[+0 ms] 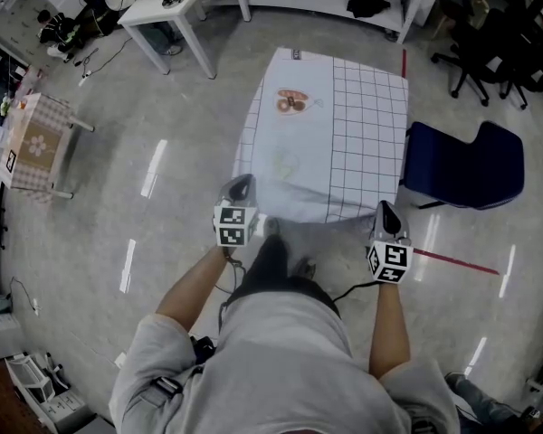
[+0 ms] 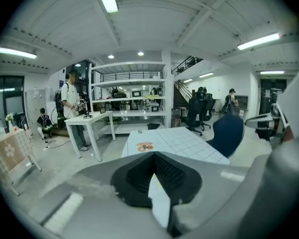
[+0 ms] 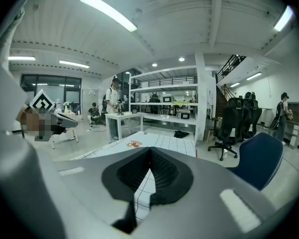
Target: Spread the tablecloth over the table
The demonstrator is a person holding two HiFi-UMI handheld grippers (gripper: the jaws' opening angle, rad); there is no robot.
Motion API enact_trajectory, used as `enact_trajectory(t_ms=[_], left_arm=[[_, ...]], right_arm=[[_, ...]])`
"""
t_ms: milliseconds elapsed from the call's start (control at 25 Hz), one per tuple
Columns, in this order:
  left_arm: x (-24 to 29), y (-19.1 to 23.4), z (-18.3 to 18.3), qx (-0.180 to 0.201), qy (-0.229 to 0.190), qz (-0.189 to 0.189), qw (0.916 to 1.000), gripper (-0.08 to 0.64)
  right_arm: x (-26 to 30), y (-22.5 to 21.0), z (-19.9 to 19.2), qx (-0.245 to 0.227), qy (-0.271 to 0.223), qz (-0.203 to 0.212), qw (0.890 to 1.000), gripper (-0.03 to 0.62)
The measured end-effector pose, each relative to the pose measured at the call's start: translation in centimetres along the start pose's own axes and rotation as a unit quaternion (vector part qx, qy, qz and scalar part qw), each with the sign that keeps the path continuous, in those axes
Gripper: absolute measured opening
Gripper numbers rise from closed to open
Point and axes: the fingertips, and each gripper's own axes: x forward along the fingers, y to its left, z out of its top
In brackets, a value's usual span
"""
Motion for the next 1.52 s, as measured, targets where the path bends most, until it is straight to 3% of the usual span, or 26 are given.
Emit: enact_trajectory(t_ms=[280, 520, 720, 1080, 1520], left_arm=[[-1.8, -6.9, 3.6, -0.022, -0.042, -0.055, 0.9974, 0.021], [-2.9, -9.6, 5.5, -0.034, -0.063, -0.054, 0.996, 0.021], [-5.3, -12.5, 9.7, -0.042, -0.096, -0.096, 0.9898, 0.02], [-6.7, -10.8, 14.2, -0.015, -0.157, -0.101, 0.9824, 0.021], [-7.2, -11.5, 16.7, 0.018, -0.203, -0.144, 0.9684, 0.02]], right_arm=[[-0.5, 2.0, 3.5, 0.005, -0.035, -0.003, 0.999, 0.008], [-2.3, 4.0, 7.8, -0.011, -0.078, -0.016, 0.997, 0.006], [-3.8, 7.2, 12.6, -0.022, -0.103, -0.001, 0.994, 0.006], [-4.8, 13.2, 17.1, -0.042, -0.143, 0.003, 0.989, 0.006], [-4.0, 13.9, 18.1, -0.059, -0.132, -0.04, 0.989, 0.006]])
